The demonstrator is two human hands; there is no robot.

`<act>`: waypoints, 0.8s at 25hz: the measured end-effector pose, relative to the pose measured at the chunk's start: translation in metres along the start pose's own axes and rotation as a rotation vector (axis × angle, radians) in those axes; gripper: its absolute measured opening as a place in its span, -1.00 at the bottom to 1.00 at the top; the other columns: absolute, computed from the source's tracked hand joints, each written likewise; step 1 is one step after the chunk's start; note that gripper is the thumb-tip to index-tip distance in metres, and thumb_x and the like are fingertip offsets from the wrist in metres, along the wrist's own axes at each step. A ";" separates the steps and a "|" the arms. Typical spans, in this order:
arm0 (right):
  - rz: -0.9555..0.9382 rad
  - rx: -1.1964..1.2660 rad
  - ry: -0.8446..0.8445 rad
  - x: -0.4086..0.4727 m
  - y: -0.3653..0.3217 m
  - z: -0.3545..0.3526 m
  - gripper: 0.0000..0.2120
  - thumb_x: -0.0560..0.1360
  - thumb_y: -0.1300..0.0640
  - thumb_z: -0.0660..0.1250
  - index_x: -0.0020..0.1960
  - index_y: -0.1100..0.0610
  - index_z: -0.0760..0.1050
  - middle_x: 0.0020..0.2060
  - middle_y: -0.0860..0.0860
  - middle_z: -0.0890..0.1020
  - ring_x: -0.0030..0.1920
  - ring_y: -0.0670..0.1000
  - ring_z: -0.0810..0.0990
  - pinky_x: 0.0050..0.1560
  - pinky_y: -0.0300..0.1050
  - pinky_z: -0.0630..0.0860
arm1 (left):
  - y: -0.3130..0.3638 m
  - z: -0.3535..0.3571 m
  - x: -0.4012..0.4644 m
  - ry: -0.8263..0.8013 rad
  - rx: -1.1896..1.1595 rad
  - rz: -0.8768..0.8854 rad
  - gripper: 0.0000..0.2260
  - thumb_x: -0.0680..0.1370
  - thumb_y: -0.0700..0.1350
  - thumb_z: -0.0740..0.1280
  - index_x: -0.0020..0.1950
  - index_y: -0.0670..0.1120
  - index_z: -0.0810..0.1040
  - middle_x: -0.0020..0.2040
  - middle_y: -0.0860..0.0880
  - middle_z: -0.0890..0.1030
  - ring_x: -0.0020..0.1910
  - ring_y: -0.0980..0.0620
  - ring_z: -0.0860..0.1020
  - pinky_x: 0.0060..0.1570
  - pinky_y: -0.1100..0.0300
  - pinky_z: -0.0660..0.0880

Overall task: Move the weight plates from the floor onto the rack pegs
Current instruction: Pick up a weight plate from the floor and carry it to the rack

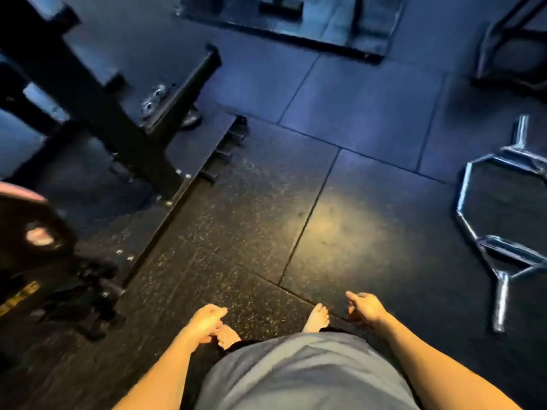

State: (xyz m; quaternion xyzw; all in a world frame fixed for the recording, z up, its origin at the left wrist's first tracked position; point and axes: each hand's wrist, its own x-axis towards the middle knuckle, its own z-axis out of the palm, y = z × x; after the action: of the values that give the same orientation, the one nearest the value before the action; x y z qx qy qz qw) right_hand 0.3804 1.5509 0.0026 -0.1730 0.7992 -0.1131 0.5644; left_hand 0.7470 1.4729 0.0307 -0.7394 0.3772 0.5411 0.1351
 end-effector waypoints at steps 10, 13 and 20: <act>0.141 0.306 0.113 0.078 0.016 -0.165 -0.68 0.60 0.02 0.27 -0.23 0.21 0.49 -0.35 0.09 0.59 -0.35 0.05 0.46 -0.34 -0.14 0.38 | 0.267 0.086 0.032 -0.123 0.373 0.230 -0.75 0.65 -0.09 0.22 -0.24 -0.05 0.42 -0.25 -0.05 0.49 -0.30 0.05 0.42 -0.30 0.19 0.33; 0.176 0.316 0.129 0.114 -0.004 -0.215 -0.69 0.59 0.00 0.27 -0.22 0.20 0.48 -0.29 0.11 0.61 -0.32 0.08 0.51 -0.33 -0.12 0.44 | 0.347 0.101 0.063 -0.142 0.449 0.269 -0.72 0.65 -0.05 0.22 -0.26 -0.07 0.42 -0.30 -0.03 0.48 -0.32 0.06 0.40 -0.28 0.15 0.30; 0.200 0.389 0.239 0.202 -0.117 -0.380 -0.72 0.58 -0.01 0.28 -0.21 0.15 0.45 -0.25 0.10 0.61 -0.33 0.04 0.52 -0.33 -0.13 0.46 | 0.598 0.114 0.117 -0.149 0.536 0.358 -0.81 0.62 -0.05 0.25 -0.16 -0.07 0.49 -0.28 -0.03 0.55 -0.30 0.03 0.47 -0.20 0.15 0.39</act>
State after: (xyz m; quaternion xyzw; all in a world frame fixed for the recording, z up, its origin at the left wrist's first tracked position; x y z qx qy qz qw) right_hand -0.0207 1.3569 0.0007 0.0332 0.8366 -0.2282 0.4970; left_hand 0.2616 1.0881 0.0061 -0.5576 0.6193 0.4904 0.2551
